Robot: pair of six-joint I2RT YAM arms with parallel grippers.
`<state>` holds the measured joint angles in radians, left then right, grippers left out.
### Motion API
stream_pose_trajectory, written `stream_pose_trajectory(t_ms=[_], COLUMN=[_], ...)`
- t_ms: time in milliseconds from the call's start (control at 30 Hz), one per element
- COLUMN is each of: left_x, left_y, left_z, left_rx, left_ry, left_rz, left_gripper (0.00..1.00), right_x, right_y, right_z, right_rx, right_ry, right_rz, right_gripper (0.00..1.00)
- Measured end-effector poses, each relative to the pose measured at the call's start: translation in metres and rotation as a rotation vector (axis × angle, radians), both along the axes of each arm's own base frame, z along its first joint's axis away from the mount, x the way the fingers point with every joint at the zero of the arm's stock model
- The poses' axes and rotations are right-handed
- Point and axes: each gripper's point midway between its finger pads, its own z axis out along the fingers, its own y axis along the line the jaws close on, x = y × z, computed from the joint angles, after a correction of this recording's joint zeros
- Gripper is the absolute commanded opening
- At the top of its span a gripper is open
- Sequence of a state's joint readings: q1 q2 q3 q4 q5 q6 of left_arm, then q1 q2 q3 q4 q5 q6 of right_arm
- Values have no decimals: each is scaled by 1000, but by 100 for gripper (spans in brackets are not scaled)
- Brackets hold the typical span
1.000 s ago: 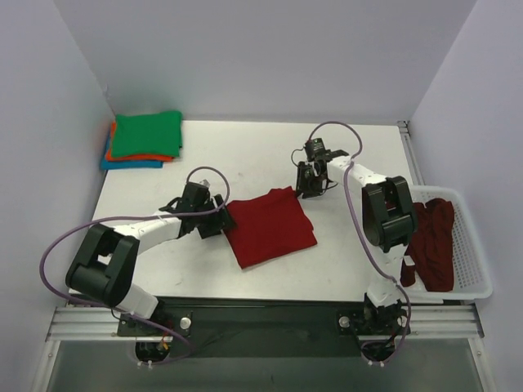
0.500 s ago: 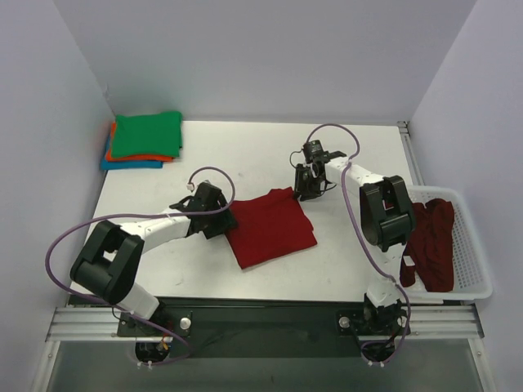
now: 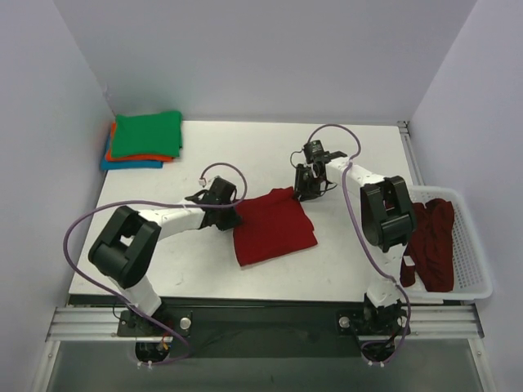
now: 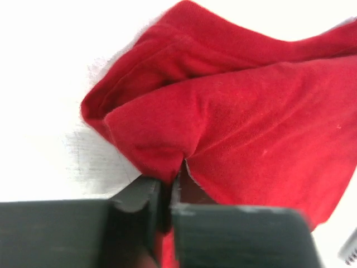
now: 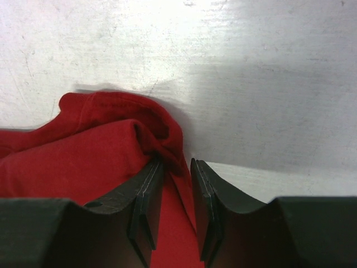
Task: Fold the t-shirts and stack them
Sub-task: Put the neatly folded tshirt into the corner of the board with the left arm
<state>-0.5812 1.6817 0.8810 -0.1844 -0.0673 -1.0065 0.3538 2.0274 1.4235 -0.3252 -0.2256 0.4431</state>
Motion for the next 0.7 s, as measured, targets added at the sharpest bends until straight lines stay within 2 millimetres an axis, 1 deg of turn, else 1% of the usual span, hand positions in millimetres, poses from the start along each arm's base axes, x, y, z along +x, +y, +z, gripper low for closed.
stream_pose_trajectory(t_ms=[67,133,233,367,467,500,567,600,700], left_x=[3,10,35,91,134,150,170,183,215], left_y=[0,3,16,39,59,67,80,87,104], left_z=[0,3,9,33,60,70,84,92,109], left_rx=[38,122,302,561,750,818,916,971,1081], left_ry=[3,6,-2,-65,-120,-141,-156,-165,-183], left_rz=[-16,-44,-78,-99,-107,-114,-124,-127,-132], left_gripper=[0,0,0,0,0,0,0,0,0], right_x=[-2,-7,-18,-34,-48,-57,-70,-78,-98], right_y=[0,-2,-7,-11,-11,-11,-8,-5,6], right_z=[2,8,28,69,90,95,98,99,99], right_rx=[4,11,24,63,91,94,99,101,104], right_ry=[1,-5,-32,-111,-162,-175,-181,-184,-185], right_rz=[-9,-29,-67,-110,-117,-115,-101,-88,-41], right_gripper=[28,29,30,30,30,30,30,30,30])
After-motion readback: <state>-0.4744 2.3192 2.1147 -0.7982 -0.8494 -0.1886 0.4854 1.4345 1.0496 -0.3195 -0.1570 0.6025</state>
